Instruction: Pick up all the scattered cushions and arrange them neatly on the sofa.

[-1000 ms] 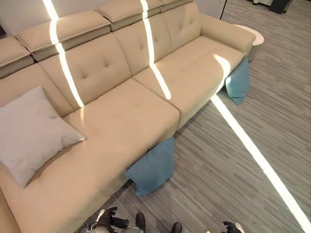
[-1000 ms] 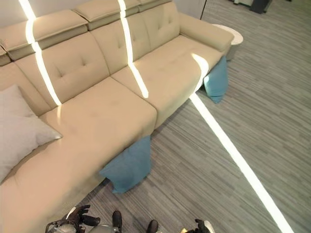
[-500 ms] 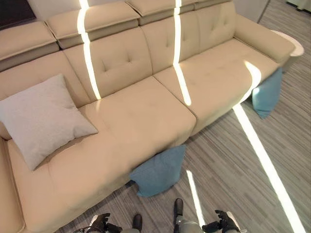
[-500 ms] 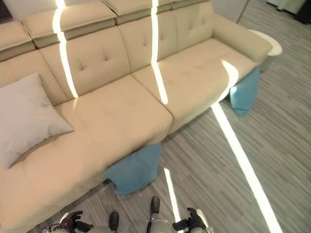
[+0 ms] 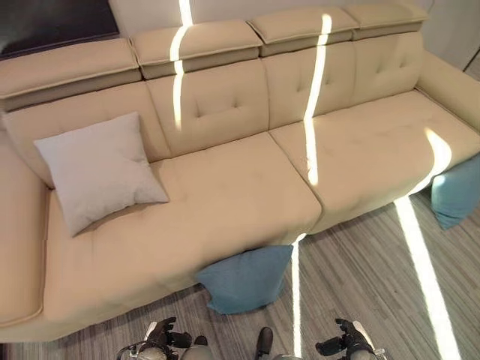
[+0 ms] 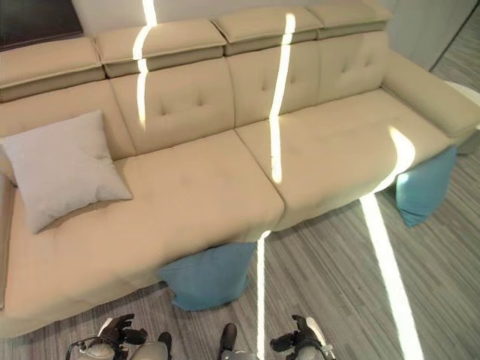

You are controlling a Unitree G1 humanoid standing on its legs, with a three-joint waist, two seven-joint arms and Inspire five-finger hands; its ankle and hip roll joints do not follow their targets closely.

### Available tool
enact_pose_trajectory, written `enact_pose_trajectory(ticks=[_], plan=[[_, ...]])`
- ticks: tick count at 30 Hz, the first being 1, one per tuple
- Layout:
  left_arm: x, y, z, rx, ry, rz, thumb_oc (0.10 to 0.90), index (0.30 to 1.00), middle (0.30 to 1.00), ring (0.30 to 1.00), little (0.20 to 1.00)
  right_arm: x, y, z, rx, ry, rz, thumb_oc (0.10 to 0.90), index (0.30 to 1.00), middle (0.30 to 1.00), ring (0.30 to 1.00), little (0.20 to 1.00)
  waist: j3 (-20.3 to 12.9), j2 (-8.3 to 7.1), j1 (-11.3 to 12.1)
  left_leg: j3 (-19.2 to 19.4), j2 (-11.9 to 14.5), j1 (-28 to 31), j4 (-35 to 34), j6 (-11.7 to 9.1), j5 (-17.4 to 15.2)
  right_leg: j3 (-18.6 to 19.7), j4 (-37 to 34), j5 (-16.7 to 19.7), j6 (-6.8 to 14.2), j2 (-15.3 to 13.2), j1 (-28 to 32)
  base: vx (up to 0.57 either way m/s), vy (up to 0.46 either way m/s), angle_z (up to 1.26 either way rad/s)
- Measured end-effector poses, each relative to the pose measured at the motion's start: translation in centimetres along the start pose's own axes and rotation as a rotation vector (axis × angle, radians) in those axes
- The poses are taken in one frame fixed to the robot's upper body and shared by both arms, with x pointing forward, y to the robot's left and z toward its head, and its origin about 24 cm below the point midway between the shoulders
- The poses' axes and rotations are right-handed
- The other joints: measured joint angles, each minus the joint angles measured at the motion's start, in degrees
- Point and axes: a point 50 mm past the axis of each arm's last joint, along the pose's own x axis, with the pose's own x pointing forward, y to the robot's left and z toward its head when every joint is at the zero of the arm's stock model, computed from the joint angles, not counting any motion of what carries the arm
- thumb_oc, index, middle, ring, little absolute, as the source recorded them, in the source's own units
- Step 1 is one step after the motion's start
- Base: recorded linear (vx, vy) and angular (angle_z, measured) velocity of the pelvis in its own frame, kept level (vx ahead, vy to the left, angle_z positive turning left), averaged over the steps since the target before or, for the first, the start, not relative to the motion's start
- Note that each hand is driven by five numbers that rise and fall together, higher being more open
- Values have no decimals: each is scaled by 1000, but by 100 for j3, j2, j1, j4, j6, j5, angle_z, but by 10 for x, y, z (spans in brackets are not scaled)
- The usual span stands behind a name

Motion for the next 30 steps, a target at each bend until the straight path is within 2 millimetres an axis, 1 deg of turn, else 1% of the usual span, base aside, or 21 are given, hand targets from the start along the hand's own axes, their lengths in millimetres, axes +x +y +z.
enact_pose_trajectory(ticks=[1, 2, 4, 5, 6, 7, 8, 9, 12, 13, 15, 17, 18, 19, 20, 21, 22, 23, 24, 27, 30], plan=[[0, 0, 1, 5, -1, -3, 800, 900, 900, 900, 900, 0, 0, -1, -6, 0, 0, 800, 900, 900, 900, 900, 3, -4, -31, 40, -44, -5, -27, 81, -47, -43, 2, -2, -1, -21, -4, 62, 10, 43], [0, -1, 1, 12, 0, -8, 800, 900, 900, 900, 900, -1, 0, -5, -12, 16, 2, 800, 900, 900, 900, 900, 2, 3, -91, 298, -175, -4, -150, 200, -102, -74, 1, -8, -9, -19, -7, 59, 24, 43], [0, -1, 2, 13, -4, -9, 800, 900, 900, 900, 900, -3, 3, -15, -21, 41, 13, 800, 900, 900, 900, 900, 3, 28, -107, 720, -202, -6, -412, 243, -113, -215, 2, -11, -13, 28, -18, 140, 65, 32], [0, -2, -1, 12, 2, -11, 800, 900, 900, 900, 900, -5, 4, -20, -21, 53, 16, 800, 900, 900, 900, 900, -43, 112, -103, 829, -153, 17, -601, 260, -121, -224, 6, -16, -6, 104, -29, 178, 88, 7], [-1, -2, -4, 12, 10, -11, 800, 900, 900, 900, 900, -5, 5, -21, -21, 58, 17, 800, 900, 900, 900, 900, -51, 141, -97, 839, -107, 77, -739, 501, -198, -224, 15, -18, 1, 182, -20, 185, 123, -2], [-1, 0, -7, 13, 17, -6, 800, 900, 900, 900, 900, -7, 10, -25, -20, 68, 30, 800, 900, 900, 900, 900, -51, 72, -82, 835, -143, 165, -908, 583, -162, -197, 88, -78, 99, 168, -15, 137, 115, 4], [-1, 1, -7, 17, 19, -3, 800, 900, 900, 900, 900, -8, 11, -26, -18, 70, 32, 800, 900, 900, 900, 900, -57, 31, -100, 803, -181, 195, -957, 623, -147, -193, 147, -77, 103, 137, -19, 91, 95, 12], [-1, 2, -8, 24, 19, -3, 800, 900, 900, 900, 900, -9, 12, -31, -22, 86, 36, 800, 900, 900, 900, 900, -60, 12, -83, 789, -222, 254, -1026, 703, -116, -194, 289, -119, 172, 85, -50, 54, 77, 14], [-2, 4, -11, 24, 27, 2, 800, 900, 900, 900, 900, -9, 14, -31, -29, 87, 41, 800, 900, 900, 900, 900, -59, 15, -79, 796, -289, 320, -1060, 757, -142, -175, 791, -334, 252, -61, -238, 51, 113, 1], [-2, 4, -11, 29, 26, 1, 800, 900, 900, 900, 900, -8, 12, -28, -34, 78, 39, 800, 900, 900, 900, 900, -41, 40, -81, 809, -288, 322, -1072, 808, -147, -169, 1117, -435, 271, -132, -395, 11, 36, 2], [-1, 10, -10, 41, 23, 15, 800, 900, 900, 900, 900, -7, 13, -20, -34, 56, 47, 800, 900, 900, 900, 900, -8, 28, -86, 752, -355, 330, -985, 847, -156, 4, 1875, -682, 370, -302, -709, 59, 45, 19], [-1, 13, -10, 44, 22, 23, 800, 900, 900, 900, 900, -6, 13, -16, -32, 46, 48, 800, 900, 900, 900, 900, 32, 72, -100, 588, -362, 380, -1033, 892, -175, 236, 2401, -790, 465, -348, -917, 106, 9, 37], [0, 14, -8, 45, 17, 26, 800, 900, 900, 900, 900, -5, 13, -13, -31, 37, 46, 800, 900, 900, 900, 900, 67, 97, -124, 467, -371, 419, -1097, 918, -142, 530, 2444, -1007, 609, -348, -1003, 104, -31, 47], [0, 16, -6, 46, 13, 30, 800, 900, 900, 900, 900, -5, 13, -12, -31, 35, 49, 800, 900, 900, 900, 900, 87, 51, -91, 428, -424, 455, -1151, 926, -104, 748, 2269, -1015, 677, -358, -1015, 132, -62, 52], [0, 19, -6, 49, 13, 37, 800, 900, 900, 900, 900, -3, 12, -6, -30, 21, 50, 800, 900, 900, 900, 900, 130, 4, -80, 357, -472, 509, -1210, 921, -94, 855, 2004, -991, 674, -433, -1021, 104, -54, 34], [0, 20, -8, 50, 18, 39, 800, 900, 900, 900, 900, -3, 12, -4, -32, 14, 50, 800, 900, 900, 900, 900, 129, -2, -87, 292, -485, 517, -1235, 914, -90, 936, 1799, -955, 659, -420, -1012, 84, -54, 43], [0, 20, -10, 53, 26, 40, 800, 900, 900, 900, 900, -3, 12, -2, -35, 6, 50, 800, 900, 900, 900, 900, 129, -17, -107, 209, -502, 515, -1244, 869, -59, 927, 1482, -595, 708, -455, -923, 45, -49, 40], [0, 20, -10, 52, 26, 40, 800, 900, 900, 900, 900, -3, 12, -2, -36, 7, 51, 800, 900, 900, 900, 900, 138, -30, -90, 183, -507, 543, -1255, 848, -55, 895, 1337, -364, 599, -440, -825, 54, -77, 33], [-1, 18, -14, 51, 32, 35, 800, 900, 900, 900, 900, -2, 11, 1, -36, 1, 48, 800, 900, 900, 900, 900, 124, 9, -54, 169, -440, 552, -1267, 824, -39, 878, 1150, -258, 521, -356, -709, 50, -120, 7], [-2, 16, -16, 47, 31, 31, 800, 900, 900, 900, 900, -1, 9, 6, -34, -18, 41, 800, 900, 900, 900, 900, 118, 52, -96, 78, -305, 537, -1283, 695, -49, 720, 760, -132, 377, -192, -489, 4, -90, 12], [-1, 15, -2, 38, -19, 28, 800, 900, 900, 900, 900, 0, 7, 8, -30, -22, 34, 800, 900, 900, 900, 900, 123, 68, -85, 7, -237, 406, -1252, 611, -19, 623, 708, -130, 366, -134, -528, -150, -130, 20]])
